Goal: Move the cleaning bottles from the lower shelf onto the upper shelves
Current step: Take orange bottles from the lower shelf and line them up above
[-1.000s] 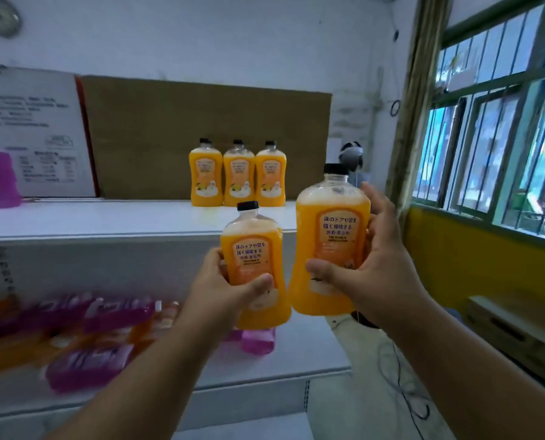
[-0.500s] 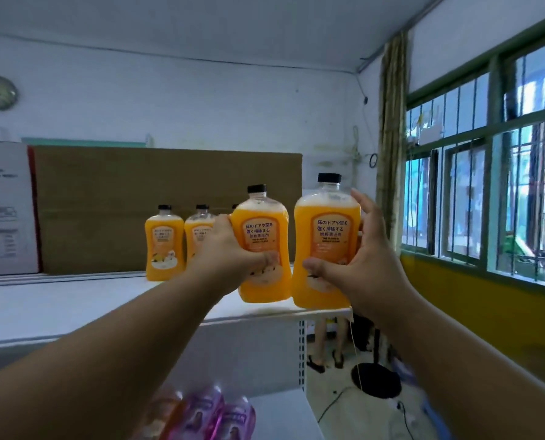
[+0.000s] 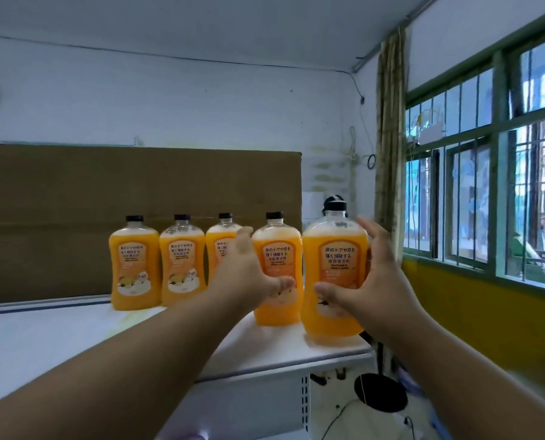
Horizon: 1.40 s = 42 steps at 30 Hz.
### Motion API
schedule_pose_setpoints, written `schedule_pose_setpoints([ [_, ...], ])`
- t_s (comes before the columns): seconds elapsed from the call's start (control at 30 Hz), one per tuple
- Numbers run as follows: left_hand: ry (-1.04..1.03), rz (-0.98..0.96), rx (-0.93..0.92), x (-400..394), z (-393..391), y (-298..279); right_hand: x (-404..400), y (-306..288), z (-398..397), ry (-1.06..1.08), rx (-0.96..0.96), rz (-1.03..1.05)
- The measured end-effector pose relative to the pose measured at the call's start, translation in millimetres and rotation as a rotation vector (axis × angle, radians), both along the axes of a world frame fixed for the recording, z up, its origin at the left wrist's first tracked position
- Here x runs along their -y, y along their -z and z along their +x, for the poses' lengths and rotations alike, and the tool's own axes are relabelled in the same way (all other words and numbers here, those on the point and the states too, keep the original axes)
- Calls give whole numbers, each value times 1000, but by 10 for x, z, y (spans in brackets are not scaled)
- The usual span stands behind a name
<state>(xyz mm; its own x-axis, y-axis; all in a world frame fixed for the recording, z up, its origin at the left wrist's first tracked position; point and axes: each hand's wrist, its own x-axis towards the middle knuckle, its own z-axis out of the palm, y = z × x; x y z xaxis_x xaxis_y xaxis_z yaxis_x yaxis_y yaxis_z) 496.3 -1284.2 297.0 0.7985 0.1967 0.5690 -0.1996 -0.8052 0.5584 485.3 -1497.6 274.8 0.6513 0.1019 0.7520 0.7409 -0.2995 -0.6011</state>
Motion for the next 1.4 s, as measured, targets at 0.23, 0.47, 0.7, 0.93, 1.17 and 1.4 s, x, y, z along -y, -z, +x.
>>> schedule_pose_setpoints([
  [0.23, -60, 588, 150, -25, 48, -225, -8, 18, 177, -140, -30, -36],
  [0.47, -174, 741, 167, -79, 466, -273, -87, 50, 401, -134, -57, -43],
  [0.7, -229, 789, 171, -201, 888, -271, -196, 60, 634, -90, -57, -42],
  [0.93, -279, 830, 203, -261, 1024, -259, -261, 50, 666, -55, -49, -93],
  [1.17, -273, 834, 211, -264, 1027, -244, -260, 30, 659, -7, -49, -124],
  [1.4, -295, 820, 190, -227, 859, -244, -192, -19, 654, 43, -50, -224],
])
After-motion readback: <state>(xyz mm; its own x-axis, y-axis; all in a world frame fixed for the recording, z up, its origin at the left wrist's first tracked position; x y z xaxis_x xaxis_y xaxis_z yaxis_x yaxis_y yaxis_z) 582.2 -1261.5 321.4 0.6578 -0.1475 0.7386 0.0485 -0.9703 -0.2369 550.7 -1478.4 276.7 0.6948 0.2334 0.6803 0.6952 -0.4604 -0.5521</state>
